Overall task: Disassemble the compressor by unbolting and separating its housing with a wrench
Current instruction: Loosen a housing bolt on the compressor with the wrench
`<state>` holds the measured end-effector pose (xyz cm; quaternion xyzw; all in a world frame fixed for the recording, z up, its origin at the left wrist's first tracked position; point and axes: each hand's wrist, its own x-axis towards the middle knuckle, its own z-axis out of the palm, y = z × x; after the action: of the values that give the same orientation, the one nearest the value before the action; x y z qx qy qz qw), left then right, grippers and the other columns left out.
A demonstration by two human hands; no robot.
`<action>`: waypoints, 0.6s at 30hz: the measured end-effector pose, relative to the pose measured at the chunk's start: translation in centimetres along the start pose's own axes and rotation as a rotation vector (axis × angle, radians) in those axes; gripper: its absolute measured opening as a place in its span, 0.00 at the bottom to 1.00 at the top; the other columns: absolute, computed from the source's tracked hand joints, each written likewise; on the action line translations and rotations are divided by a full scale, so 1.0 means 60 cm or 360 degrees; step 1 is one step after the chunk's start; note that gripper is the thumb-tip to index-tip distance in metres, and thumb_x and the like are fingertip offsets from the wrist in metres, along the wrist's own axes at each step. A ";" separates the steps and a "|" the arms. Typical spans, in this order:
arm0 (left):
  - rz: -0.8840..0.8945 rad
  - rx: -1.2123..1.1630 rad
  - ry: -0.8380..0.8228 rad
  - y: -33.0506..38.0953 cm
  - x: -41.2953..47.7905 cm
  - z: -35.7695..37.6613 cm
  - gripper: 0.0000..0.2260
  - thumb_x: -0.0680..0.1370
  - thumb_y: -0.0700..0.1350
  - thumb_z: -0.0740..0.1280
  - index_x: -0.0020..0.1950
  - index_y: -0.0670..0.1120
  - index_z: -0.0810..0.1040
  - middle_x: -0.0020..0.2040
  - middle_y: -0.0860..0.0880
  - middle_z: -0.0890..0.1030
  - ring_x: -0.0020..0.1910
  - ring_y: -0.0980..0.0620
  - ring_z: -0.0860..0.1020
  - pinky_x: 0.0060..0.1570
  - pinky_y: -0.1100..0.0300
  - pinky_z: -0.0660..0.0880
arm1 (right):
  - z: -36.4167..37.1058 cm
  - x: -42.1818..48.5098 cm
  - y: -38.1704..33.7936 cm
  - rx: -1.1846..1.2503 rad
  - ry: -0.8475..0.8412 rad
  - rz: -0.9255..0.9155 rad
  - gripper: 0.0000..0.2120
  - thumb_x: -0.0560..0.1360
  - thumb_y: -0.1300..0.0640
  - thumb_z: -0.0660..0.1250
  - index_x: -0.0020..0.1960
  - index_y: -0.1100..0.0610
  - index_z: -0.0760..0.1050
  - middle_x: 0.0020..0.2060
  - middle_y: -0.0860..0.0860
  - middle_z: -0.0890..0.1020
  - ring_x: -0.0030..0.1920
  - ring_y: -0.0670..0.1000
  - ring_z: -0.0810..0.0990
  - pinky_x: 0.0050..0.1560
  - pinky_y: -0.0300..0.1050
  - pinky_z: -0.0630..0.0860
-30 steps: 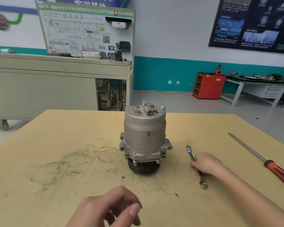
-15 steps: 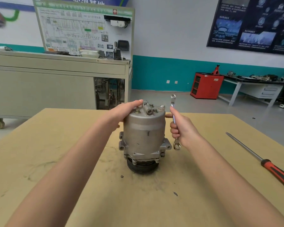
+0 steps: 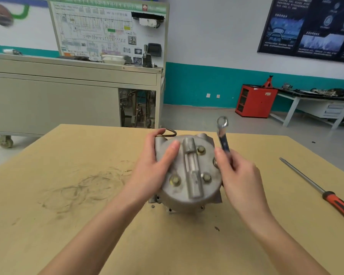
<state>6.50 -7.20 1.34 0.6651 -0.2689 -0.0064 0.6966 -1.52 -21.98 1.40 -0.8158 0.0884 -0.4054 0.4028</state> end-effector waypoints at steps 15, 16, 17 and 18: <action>0.0851 0.0245 -0.0164 -0.095 -0.196 -0.011 0.30 0.79 0.63 0.55 0.77 0.53 0.53 0.73 0.55 0.69 0.72 0.51 0.67 0.70 0.60 0.62 | -0.016 -0.234 0.016 0.0574 -0.0385 0.0366 0.23 0.82 0.51 0.53 0.57 0.69 0.75 0.28 0.54 0.81 0.29 0.32 0.74 0.28 0.24 0.69; 0.0868 0.0285 -0.0158 -0.097 -0.195 -0.011 0.30 0.80 0.64 0.55 0.78 0.52 0.53 0.73 0.55 0.69 0.73 0.51 0.66 0.71 0.60 0.61 | -0.031 -0.240 0.021 0.0347 -0.0323 0.0338 0.23 0.81 0.44 0.52 0.57 0.59 0.77 0.30 0.49 0.82 0.29 0.34 0.75 0.28 0.25 0.70; 0.0899 0.0316 -0.0152 -0.098 -0.194 -0.011 0.30 0.80 0.64 0.54 0.78 0.52 0.53 0.73 0.54 0.68 0.73 0.52 0.65 0.71 0.61 0.60 | -0.038 -0.248 0.028 0.0280 -0.0346 0.0312 0.17 0.79 0.43 0.56 0.55 0.52 0.77 0.33 0.48 0.83 0.32 0.35 0.77 0.30 0.24 0.70; 0.0929 0.0348 -0.0138 -0.100 -0.194 -0.012 0.31 0.80 0.65 0.53 0.78 0.52 0.53 0.73 0.54 0.68 0.73 0.52 0.65 0.71 0.62 0.60 | -0.034 -0.258 0.041 0.0174 -0.0338 0.0208 0.09 0.73 0.49 0.64 0.52 0.47 0.77 0.36 0.51 0.84 0.36 0.35 0.78 0.35 0.22 0.70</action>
<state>-1.10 -2.92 -8.49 0.6298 -0.4772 0.1944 0.5812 -12.72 -17.49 -8.83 -0.8235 0.0760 -0.2939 0.4792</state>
